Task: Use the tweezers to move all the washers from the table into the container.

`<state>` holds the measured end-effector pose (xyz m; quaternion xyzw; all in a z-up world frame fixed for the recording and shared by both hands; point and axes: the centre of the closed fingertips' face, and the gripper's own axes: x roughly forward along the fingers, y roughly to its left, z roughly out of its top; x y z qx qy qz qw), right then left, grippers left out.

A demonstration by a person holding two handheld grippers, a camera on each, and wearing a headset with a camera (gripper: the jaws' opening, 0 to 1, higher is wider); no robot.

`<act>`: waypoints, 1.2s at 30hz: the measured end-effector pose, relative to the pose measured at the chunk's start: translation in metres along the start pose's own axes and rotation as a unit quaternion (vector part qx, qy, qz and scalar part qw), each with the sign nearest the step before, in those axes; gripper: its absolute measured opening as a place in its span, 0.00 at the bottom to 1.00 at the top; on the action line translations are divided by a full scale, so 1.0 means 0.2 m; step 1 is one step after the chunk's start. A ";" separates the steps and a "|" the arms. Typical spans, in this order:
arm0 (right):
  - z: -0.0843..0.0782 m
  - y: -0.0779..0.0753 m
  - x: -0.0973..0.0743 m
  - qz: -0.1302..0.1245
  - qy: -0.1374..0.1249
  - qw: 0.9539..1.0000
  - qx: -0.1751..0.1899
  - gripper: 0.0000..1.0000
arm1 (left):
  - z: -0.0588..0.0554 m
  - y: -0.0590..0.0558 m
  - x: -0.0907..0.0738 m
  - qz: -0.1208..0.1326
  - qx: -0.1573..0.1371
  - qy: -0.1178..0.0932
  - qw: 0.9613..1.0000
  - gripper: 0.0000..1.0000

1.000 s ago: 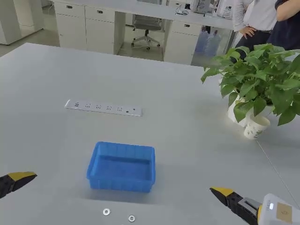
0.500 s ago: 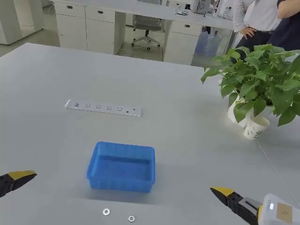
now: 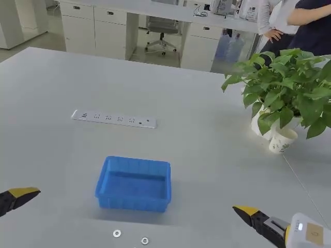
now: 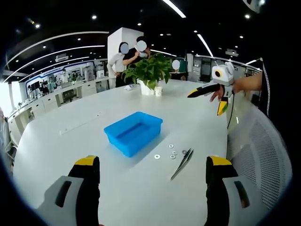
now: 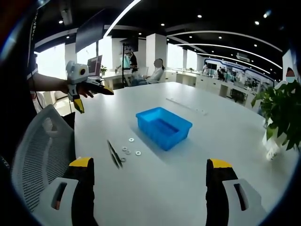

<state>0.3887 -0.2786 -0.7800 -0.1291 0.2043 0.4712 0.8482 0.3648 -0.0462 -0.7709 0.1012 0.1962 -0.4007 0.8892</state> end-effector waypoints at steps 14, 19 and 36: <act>0.00 0.00 0.00 0.002 0.000 1.000 -0.004 1.00 | 0.01 -0.01 -0.01 -0.003 0.010 -0.002 1.000 0.98; 0.00 0.01 0.00 0.008 0.005 1.000 -0.009 1.00 | -0.01 -0.04 0.00 -0.016 0.018 0.014 1.000 0.94; 0.00 0.11 0.04 0.059 0.020 0.996 -0.057 0.86 | -0.09 -0.11 0.03 -0.067 0.065 0.060 0.994 0.72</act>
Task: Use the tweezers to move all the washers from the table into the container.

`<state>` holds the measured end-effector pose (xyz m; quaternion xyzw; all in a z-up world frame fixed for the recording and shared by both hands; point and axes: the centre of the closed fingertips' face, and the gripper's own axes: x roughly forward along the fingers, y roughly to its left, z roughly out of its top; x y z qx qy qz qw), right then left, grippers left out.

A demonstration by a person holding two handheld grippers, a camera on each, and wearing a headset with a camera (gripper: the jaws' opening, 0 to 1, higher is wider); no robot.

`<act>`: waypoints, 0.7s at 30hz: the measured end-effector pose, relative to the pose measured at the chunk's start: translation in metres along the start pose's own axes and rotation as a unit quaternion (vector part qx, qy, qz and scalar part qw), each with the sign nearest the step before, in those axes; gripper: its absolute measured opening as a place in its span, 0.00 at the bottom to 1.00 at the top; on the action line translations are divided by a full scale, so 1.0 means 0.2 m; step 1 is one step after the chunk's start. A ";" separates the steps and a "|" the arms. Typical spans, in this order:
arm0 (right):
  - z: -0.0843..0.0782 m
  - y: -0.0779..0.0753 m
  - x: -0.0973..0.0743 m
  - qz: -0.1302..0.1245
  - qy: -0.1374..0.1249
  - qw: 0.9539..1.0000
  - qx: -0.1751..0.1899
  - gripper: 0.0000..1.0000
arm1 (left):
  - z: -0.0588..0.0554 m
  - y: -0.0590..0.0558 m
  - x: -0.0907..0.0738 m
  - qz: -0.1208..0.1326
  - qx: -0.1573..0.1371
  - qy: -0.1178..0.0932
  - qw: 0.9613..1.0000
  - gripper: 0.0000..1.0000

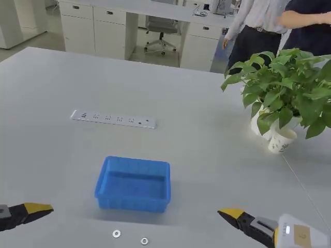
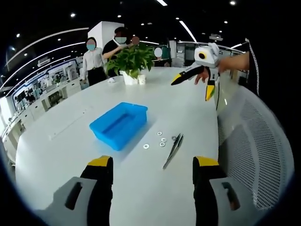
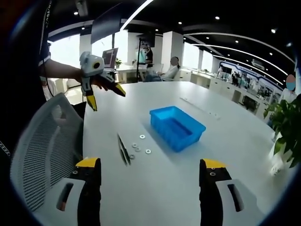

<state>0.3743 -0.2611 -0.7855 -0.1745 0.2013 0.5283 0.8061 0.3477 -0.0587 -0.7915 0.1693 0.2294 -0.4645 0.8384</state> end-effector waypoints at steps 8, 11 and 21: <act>-0.01 0.06 0.05 0.032 0.017 0.999 -0.037 0.77 | -0.06 -0.04 0.05 -0.032 0.029 0.036 0.998 0.60; -0.02 0.07 0.07 0.043 0.022 0.998 -0.049 0.72 | -0.09 -0.05 0.07 -0.044 0.042 0.051 0.997 0.55; -0.04 0.12 0.15 0.077 0.043 0.992 -0.087 0.62 | -0.16 -0.09 0.13 -0.078 0.066 0.085 0.991 0.44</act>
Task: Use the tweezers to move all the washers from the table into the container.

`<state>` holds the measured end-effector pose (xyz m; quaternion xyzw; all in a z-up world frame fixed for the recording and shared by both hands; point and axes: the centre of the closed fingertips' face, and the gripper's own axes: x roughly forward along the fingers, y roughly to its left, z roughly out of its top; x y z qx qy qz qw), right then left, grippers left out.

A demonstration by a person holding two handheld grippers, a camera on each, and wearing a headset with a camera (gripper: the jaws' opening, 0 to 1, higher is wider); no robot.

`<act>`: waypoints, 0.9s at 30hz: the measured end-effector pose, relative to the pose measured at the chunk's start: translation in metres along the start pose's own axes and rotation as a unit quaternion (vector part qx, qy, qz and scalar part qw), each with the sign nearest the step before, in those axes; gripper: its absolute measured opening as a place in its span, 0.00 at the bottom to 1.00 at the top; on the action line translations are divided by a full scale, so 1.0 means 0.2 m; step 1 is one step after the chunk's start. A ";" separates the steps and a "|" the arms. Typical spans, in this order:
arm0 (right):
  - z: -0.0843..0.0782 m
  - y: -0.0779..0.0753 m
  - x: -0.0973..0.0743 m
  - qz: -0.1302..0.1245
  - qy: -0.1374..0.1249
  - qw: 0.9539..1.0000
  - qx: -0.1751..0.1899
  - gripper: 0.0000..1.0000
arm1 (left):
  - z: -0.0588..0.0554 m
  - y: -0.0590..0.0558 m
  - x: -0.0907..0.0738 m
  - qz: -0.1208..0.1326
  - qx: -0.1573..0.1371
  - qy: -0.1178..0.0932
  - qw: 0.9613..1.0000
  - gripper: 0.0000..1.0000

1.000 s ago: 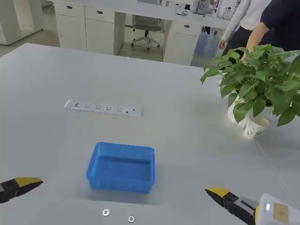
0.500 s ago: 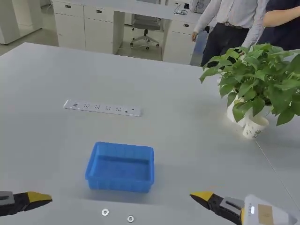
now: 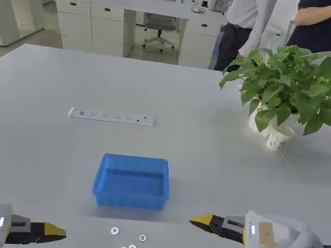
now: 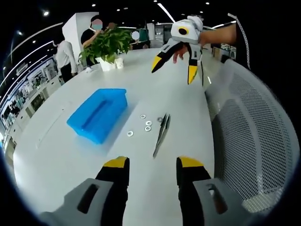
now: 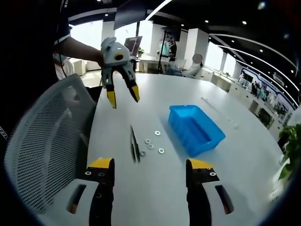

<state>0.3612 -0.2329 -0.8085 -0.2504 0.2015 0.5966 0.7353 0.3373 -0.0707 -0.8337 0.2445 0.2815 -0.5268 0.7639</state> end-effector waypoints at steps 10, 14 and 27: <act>-0.05 0.07 0.10 0.042 0.038 0.997 -0.053 0.49 | -0.07 -0.01 0.06 -0.017 0.030 0.041 0.999 0.30; -0.05 0.09 0.14 0.052 0.046 0.995 -0.071 0.45 | -0.06 -0.01 0.08 -0.023 0.034 0.044 0.998 0.28; -0.06 0.11 0.24 0.080 0.058 0.991 -0.087 0.33 | -0.07 0.00 0.14 -0.043 0.051 0.062 0.996 0.22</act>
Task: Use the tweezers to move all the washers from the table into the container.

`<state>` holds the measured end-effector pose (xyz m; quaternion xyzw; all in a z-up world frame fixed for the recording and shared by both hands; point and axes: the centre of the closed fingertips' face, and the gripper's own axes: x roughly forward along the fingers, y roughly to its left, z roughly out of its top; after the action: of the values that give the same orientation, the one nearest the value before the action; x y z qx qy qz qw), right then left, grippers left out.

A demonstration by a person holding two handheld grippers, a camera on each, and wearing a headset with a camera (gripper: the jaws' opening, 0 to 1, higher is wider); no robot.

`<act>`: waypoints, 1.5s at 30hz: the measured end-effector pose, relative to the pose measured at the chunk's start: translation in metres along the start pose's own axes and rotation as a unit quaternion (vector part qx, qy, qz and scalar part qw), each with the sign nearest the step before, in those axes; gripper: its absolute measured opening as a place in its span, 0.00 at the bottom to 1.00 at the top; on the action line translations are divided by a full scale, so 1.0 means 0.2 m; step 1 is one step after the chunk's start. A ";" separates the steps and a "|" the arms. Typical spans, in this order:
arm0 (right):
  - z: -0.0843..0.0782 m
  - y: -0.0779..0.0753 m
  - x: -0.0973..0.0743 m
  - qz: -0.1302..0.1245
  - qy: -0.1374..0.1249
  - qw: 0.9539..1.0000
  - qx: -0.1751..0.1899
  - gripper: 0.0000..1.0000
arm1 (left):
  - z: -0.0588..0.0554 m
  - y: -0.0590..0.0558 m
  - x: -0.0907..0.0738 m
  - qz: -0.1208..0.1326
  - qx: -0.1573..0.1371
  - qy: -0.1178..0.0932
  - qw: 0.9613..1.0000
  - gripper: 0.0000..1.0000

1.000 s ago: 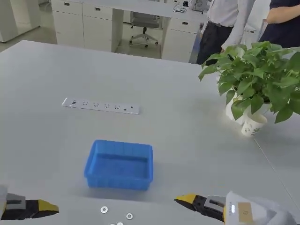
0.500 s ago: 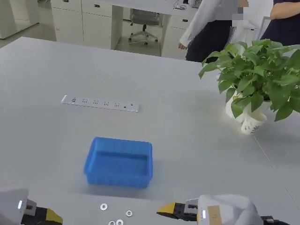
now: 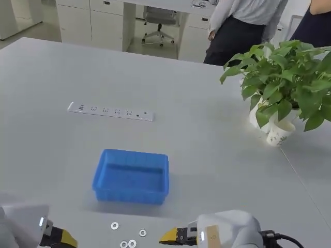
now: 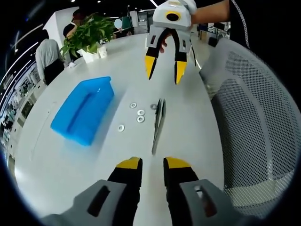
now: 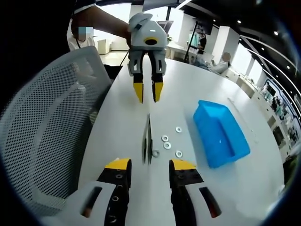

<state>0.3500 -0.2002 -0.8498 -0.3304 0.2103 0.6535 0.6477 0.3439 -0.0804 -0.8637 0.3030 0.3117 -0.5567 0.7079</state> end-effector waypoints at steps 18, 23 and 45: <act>0.01 0.02 0.12 0.026 0.011 1.000 -0.010 0.25 | 0.00 0.00 0.10 -0.030 0.011 0.015 0.999 0.16; 0.01 0.03 0.14 0.031 0.015 0.999 -0.011 0.24 | 0.00 0.00 0.12 -0.035 0.013 0.017 0.999 0.14; 0.02 0.01 0.26 0.044 0.029 0.998 0.016 0.21 | -0.01 -0.01 0.16 -0.049 0.039 0.015 0.998 0.06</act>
<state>0.3503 -0.1611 -0.8840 -0.3294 0.2540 0.6680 0.6171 0.3471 -0.0979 -0.8904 0.3231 0.3151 -0.5979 0.6625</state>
